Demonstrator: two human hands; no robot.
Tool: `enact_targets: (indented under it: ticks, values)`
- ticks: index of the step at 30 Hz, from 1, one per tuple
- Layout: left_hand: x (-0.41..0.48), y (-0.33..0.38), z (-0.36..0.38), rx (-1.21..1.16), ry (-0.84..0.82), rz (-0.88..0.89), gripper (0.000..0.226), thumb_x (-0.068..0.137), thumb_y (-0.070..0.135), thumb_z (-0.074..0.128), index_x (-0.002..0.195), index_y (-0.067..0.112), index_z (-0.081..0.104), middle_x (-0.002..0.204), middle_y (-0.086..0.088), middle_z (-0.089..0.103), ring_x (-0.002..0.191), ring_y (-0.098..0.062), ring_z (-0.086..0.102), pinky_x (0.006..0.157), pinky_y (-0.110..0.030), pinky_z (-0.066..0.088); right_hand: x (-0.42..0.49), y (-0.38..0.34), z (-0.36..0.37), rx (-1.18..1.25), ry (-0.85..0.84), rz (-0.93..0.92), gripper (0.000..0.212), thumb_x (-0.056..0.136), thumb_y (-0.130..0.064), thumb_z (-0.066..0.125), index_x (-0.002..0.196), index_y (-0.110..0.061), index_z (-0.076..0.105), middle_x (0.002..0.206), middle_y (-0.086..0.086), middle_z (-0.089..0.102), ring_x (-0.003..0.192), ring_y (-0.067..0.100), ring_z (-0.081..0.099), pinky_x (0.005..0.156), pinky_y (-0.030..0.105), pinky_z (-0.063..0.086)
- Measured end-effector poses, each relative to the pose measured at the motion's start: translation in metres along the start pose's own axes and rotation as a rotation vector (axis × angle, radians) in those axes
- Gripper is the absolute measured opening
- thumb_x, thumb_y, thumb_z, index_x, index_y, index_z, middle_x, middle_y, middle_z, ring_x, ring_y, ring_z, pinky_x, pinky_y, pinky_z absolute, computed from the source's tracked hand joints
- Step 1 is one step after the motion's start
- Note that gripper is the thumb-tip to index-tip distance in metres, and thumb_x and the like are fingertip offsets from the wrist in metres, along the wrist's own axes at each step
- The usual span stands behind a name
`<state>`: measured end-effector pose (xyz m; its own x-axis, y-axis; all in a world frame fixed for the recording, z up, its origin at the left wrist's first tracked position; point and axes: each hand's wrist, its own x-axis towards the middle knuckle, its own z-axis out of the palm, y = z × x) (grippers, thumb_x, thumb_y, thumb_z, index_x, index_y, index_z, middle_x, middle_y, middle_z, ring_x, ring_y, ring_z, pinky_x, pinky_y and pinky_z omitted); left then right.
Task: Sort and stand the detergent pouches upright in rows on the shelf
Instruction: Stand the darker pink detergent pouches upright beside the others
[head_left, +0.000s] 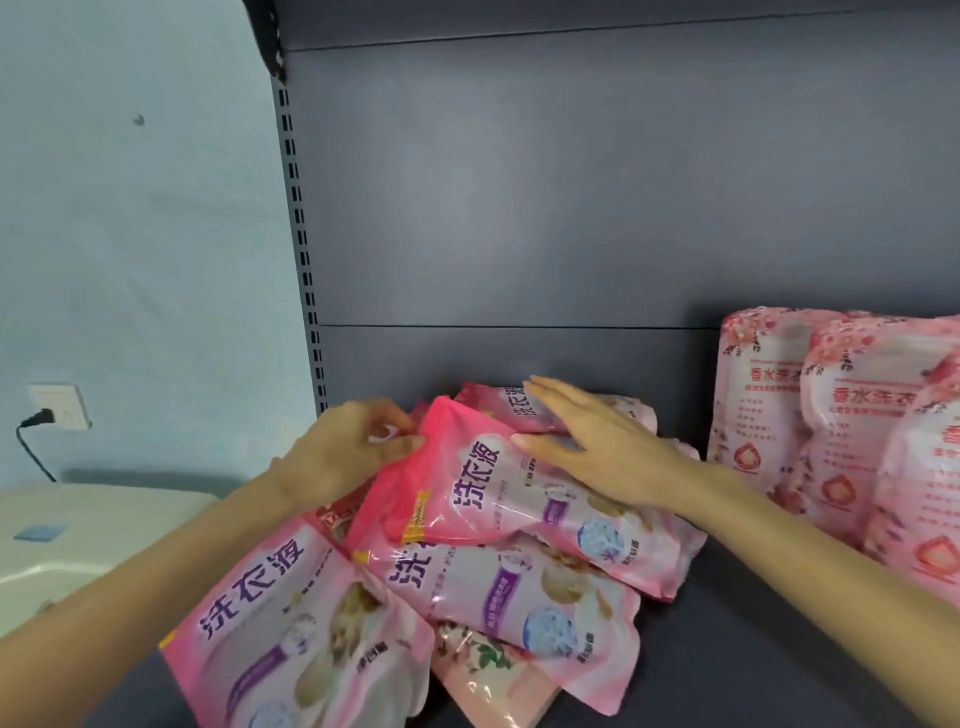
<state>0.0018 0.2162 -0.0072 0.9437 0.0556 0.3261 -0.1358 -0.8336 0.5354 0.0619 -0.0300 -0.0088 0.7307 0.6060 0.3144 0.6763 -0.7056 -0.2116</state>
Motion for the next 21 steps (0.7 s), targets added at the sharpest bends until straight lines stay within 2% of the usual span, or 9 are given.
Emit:
enact_targets:
  ticks: [3, 5, 10, 13, 17, 21]
  values:
    - [0.006, -0.007, 0.004, -0.036, 0.007, -0.019, 0.015, 0.079, 0.039, 0.068, 0.088, 0.028, 0.063, 0.095, 0.010, 0.065, 0.095, -0.013, 0.060, 0.089, -0.032, 0.046, 0.004, -0.001, 0.000, -0.027, 0.010, -0.038, 0.076, 0.088, -0.061, 0.037, 0.150, -0.023, 0.012, 0.157, -0.010, 0.009, 0.143, 0.006, 0.012, 0.113, 0.021, 0.011]
    - [0.009, -0.005, 0.007, -0.084, 0.020, 0.008, 0.010, 0.077, 0.036, 0.070, 0.080, 0.027, 0.066, 0.095, 0.013, 0.066, 0.094, -0.009, 0.061, 0.090, -0.031, 0.046, 0.005, -0.002, -0.001, -0.056, 0.009, -0.054, 0.077, 0.088, -0.062, 0.035, 0.150, -0.023, 0.011, 0.157, -0.010, 0.008, 0.143, 0.005, 0.010, 0.113, 0.021, 0.009]
    - [0.015, 0.008, 0.010, -0.036, 0.096, 0.093, 0.013, 0.082, 0.029, 0.069, 0.071, 0.023, 0.065, 0.101, 0.013, 0.067, 0.094, -0.007, 0.062, 0.090, -0.034, 0.048, 0.012, 0.005, -0.005, -0.123, 0.015, -0.022, 0.082, 0.082, -0.071, 0.026, 0.149, -0.027, 0.010, 0.157, -0.011, 0.008, 0.144, 0.006, 0.006, 0.119, 0.039, 0.010]
    - [0.019, 0.017, 0.011, 0.052, 0.150, 0.130, 0.015, 0.085, 0.036, 0.064, 0.071, 0.033, 0.058, 0.096, 0.017, 0.066, 0.090, -0.007, 0.062, 0.085, -0.036, 0.050, 0.014, 0.008, -0.008, -0.079, 0.050, -0.021, 0.080, 0.081, -0.071, 0.028, 0.148, -0.029, 0.015, 0.156, -0.011, 0.015, 0.143, 0.007, 0.014, 0.117, 0.036, 0.016]
    - [0.028, 0.036, 0.009, 0.036, 0.208, 0.182, 0.016, 0.085, 0.037, 0.062, 0.070, 0.037, 0.056, 0.092, 0.017, 0.067, 0.085, -0.010, 0.063, 0.081, -0.040, 0.051, 0.013, 0.006, -0.014, 0.062, 0.086, -0.044, 0.071, 0.084, -0.066, 0.038, 0.146, -0.035, 0.020, 0.149, -0.016, 0.029, 0.135, 0.002, 0.027, 0.097, 0.023, 0.028]
    - [0.035, 0.064, 0.009, 0.064, 0.223, 0.263, 0.013, 0.087, 0.034, 0.060, 0.074, 0.035, 0.057, 0.087, 0.014, 0.066, 0.077, -0.011, 0.062, 0.076, -0.039, 0.051, 0.013, 0.005, -0.019, 0.244, 0.155, -0.127, 0.069, 0.077, -0.067, 0.046, 0.139, -0.039, 0.031, 0.138, -0.022, 0.042, 0.126, -0.003, 0.040, 0.103, 0.033, 0.039]
